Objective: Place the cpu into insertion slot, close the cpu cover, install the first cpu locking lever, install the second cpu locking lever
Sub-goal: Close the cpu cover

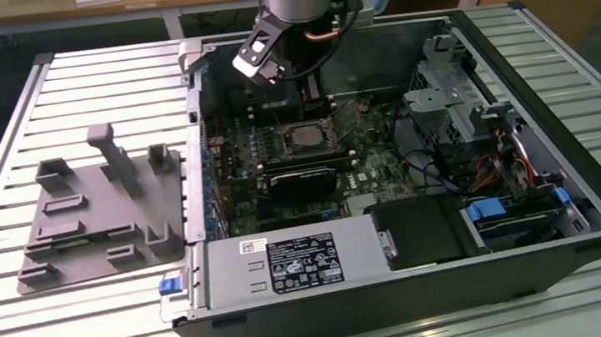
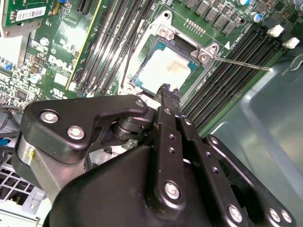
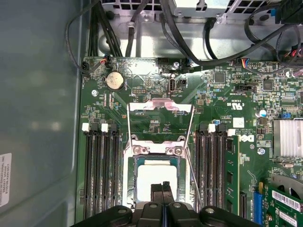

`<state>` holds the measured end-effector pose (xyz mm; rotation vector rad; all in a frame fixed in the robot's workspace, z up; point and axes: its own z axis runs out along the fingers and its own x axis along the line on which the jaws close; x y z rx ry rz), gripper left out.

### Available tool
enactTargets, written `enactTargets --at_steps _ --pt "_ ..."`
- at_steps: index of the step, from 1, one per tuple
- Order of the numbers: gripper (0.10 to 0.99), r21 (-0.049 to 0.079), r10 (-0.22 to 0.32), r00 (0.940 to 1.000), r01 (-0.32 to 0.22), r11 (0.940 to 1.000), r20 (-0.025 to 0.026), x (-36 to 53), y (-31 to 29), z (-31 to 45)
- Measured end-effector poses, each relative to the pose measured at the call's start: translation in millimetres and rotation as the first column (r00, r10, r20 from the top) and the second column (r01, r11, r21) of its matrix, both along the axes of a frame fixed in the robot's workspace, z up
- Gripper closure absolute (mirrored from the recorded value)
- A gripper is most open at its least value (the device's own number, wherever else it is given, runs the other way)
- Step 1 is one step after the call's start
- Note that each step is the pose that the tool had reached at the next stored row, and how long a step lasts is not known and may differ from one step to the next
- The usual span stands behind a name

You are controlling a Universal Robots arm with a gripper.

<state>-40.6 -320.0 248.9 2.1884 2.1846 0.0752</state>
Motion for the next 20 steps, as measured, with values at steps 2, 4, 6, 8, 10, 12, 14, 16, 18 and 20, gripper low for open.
enactTargets --at_steps 2,4,6,8,10,12,14,16,18,20 --pt "0.984 0.000 0.000 1.0000 0.000 1.0000 0.0001 0.0 0.0 3.2" --pt "0.984 0.000 0.000 1.0000 0.000 1.0000 0.0004 0.0 0.0 6.7" --pt "0.984 0.000 0.000 1.0000 0.000 1.0000 0.0005 0.0 0.0 9.2" --pt "0.984 0.000 0.000 1.0000 0.000 1.0000 0.0006 0.0 0.0 9.2" --pt "0.984 0.000 0.000 1.0000 0.000 1.0000 0.0006 0.0 0.0 9.2" --pt "0.984 -0.001 0.000 1.0000 0.000 1.0000 0.0005 0.0 0.0 9.2" --pt "0.984 -0.001 0.000 1.0000 0.000 1.0000 0.0005 0.7 0.0 9.2" --pt "0.984 -0.001 0.000 1.0000 0.000 1.0000 0.0005 3.3 0.0 9.2" --pt "0.984 -0.001 0.000 1.0000 0.000 1.0000 0.0005 9.7 0.0 9.2" --pt "0.984 -0.001 0.000 1.0000 0.000 1.0000 0.0004 13.9 0.0 9.2"
